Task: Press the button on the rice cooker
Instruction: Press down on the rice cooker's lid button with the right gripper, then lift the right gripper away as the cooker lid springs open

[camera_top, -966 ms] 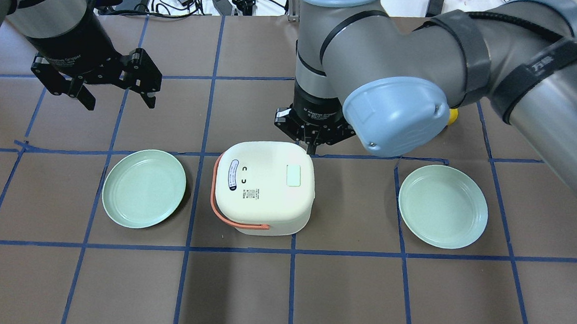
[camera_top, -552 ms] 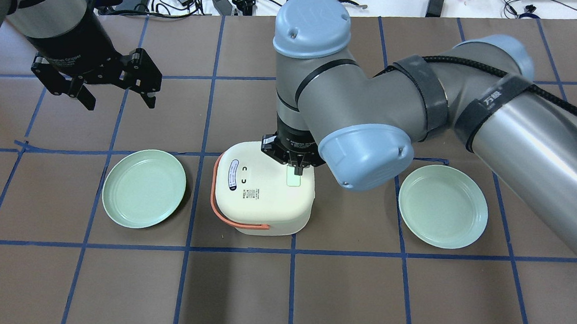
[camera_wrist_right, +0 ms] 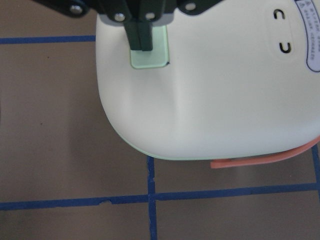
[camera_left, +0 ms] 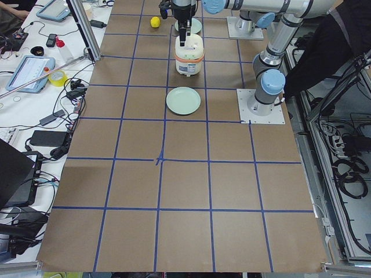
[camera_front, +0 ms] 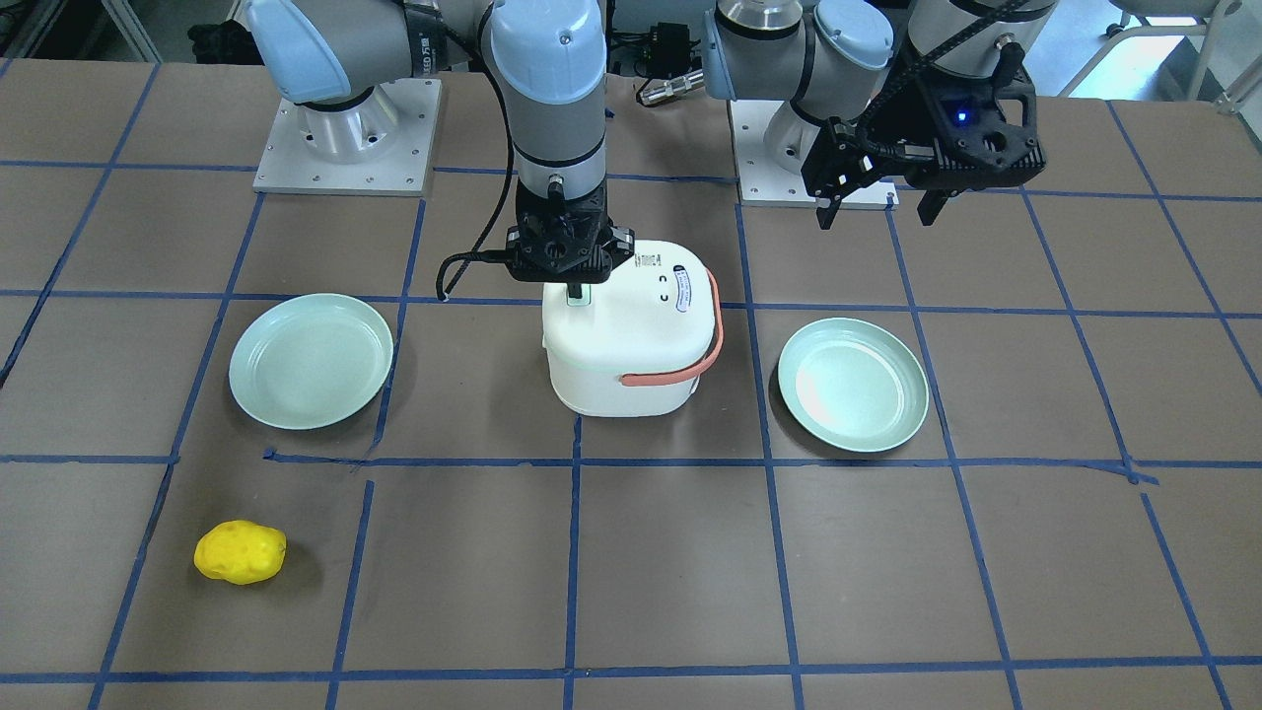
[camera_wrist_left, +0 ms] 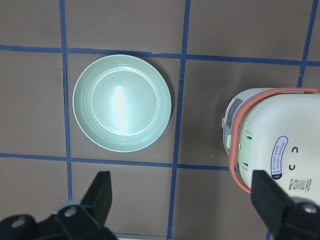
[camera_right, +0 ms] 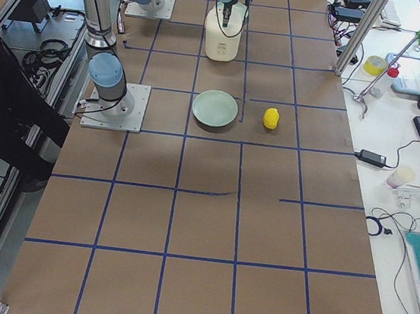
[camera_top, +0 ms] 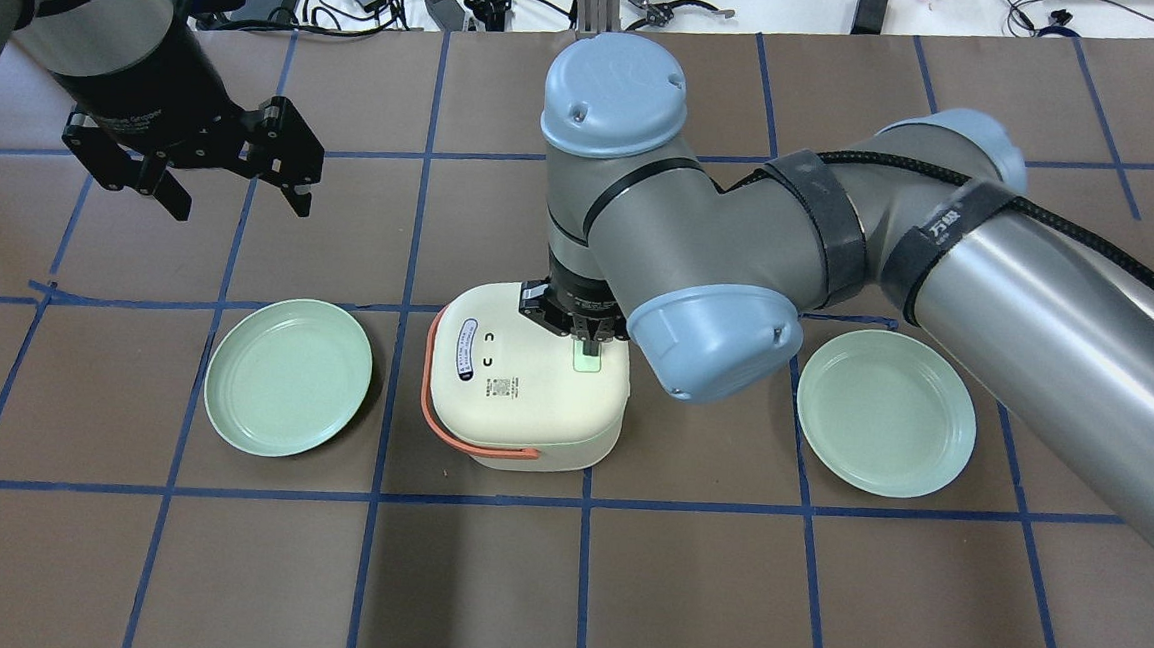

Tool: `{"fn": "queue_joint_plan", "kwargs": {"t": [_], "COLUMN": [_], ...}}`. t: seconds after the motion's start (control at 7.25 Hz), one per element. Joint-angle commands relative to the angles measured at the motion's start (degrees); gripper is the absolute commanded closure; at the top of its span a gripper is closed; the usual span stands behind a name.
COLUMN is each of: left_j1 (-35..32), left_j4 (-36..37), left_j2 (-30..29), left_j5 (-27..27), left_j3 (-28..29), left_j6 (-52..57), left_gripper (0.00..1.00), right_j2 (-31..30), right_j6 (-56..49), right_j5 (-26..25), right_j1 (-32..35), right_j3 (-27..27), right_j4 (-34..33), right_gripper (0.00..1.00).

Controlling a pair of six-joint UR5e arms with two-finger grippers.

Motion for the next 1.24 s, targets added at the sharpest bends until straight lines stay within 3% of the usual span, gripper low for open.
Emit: {"fn": "queue_joint_plan", "kwargs": {"t": [0.0,0.28,0.41,0.55,0.69,0.83,1.1], "left_j1": [0.0,0.0,0.0,0.0,0.0,0.0,0.0], "left_j4": [0.0,0.0,0.0,0.0,0.0,0.0,0.0], "left_j2": [0.0,0.0,0.0,0.0,0.0,0.0,0.0], "left_j5": [0.0,0.0,0.0,0.0,0.0,0.0,0.0], "left_j3": [0.0,0.0,0.0,0.0,0.0,0.0,0.0], "left_j6": [-0.07,-0.07,0.02,0.02,0.02,-0.07,-0.07], "left_gripper": [0.0,0.0,0.0,0.0,0.0,0.0,0.0], "right_j2": [0.4,-0.21,-0.91,-0.92,-0.92,-0.92,-2.93], "right_j6": [0.0,-0.52,-0.09,-0.35,-1.05,-4.1,-13.4], "right_j5": [-0.1,-0.63,-2.81,-3.0,-4.05,-4.67,-2.75], "right_j1": [0.0,-0.08,-0.52,-1.57,-3.23,-6.73,-13.33], "right_j3": [0.15,-1.42,-3.17,-6.5,-10.53,-13.1,-15.58], "right_j4": [-0.56,0.31,2.75,8.95,13.98,15.16,15.17], "right_gripper": [1.0,0.99,0.79,0.52,0.39,0.02,0.0]}}
